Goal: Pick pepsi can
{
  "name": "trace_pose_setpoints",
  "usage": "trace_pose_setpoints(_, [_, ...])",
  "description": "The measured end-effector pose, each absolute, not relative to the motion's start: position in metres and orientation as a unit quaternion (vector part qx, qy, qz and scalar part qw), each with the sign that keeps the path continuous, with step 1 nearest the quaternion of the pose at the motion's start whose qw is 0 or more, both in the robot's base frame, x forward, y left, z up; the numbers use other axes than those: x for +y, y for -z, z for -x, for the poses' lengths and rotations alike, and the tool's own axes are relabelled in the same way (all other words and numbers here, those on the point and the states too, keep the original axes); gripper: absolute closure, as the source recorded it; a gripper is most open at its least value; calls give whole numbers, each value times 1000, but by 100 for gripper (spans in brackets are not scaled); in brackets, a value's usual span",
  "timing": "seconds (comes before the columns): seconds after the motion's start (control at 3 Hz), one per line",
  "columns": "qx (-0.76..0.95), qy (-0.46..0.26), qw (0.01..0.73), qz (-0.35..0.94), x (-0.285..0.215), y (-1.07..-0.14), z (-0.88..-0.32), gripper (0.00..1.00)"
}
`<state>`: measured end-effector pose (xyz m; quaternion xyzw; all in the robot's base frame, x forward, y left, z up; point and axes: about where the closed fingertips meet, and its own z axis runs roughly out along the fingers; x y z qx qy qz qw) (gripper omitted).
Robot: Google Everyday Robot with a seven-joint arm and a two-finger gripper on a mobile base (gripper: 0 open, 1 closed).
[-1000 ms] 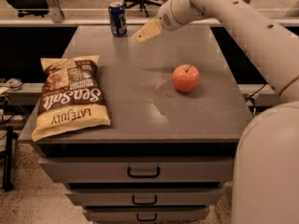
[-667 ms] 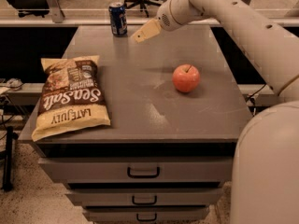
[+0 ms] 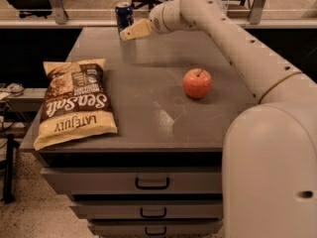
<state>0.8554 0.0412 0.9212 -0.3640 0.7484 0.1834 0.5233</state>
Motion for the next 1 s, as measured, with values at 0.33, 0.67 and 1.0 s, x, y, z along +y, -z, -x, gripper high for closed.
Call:
trace_pose_setpoints(0.33, [732, -210, 548, 345, 78, -914, -888, 0])
trace_pose_setpoints(0.67, [731, -221, 556, 326, 103, -898, -917, 0])
trace_pose_setpoints(1.0, [748, -188, 544, 331, 119, -891, -934, 0])
